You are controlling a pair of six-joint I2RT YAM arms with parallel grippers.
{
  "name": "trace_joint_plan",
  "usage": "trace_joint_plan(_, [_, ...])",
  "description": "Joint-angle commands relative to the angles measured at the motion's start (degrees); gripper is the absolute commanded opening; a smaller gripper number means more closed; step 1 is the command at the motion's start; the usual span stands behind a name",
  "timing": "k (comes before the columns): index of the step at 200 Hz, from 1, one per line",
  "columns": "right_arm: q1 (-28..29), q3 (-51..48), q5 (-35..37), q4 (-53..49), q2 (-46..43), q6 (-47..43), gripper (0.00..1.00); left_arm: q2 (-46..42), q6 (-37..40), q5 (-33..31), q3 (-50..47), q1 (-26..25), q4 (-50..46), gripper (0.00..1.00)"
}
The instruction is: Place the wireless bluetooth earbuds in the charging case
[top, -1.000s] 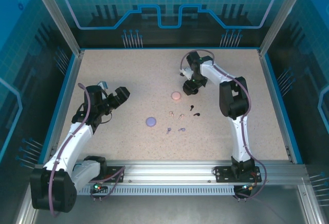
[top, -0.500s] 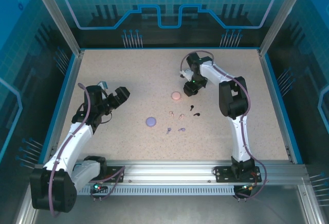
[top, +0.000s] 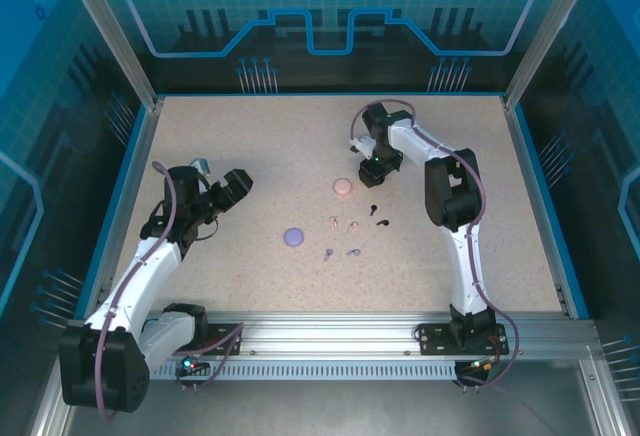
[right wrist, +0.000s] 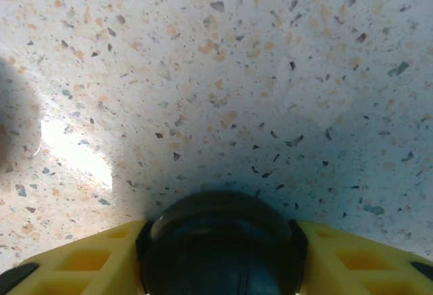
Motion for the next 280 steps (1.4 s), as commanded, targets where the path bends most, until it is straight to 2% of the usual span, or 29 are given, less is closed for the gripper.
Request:
trace_joint_plan(1, [0.30,-4.14,0.63,2.35,-2.27,-1.01,0.50,0.14,-0.15,1.06,1.71,-0.02,0.03,0.99])
trace_joint_plan(51, [-0.02,-13.41,-2.46,10.49,-14.47,-1.30,0.48,2.00,-1.24,8.64,2.92,-0.24,4.14,0.99])
trace_joint_plan(84, [0.00,-24.52,-7.28,18.17,-26.84,-0.94,0.48,4.54,-1.03,14.24,5.29,-2.80,5.70,0.99])
trace_joint_plan(129, [1.60,-43.93,-14.52,31.72,-48.62,1.09,0.48,9.98,-0.41,19.95,11.02,-11.02,7.81,0.95])
trace_joint_plan(187, [8.09,-62.26,-12.88,43.06,-70.93,0.64,0.50,17.49,2.58,21.10,20.66,-23.61,6.55,0.90])
trace_joint_plan(220, [11.84,-66.12,-10.85,44.55,-76.80,0.23,0.50,20.87,3.95,22.32,24.21,-27.96,6.39,0.87])
trace_joint_plan(280, [15.12,-65.46,-7.41,42.25,-78.64,0.14,0.49,26.03,6.59,25.91,27.94,-33.54,6.75,0.82])
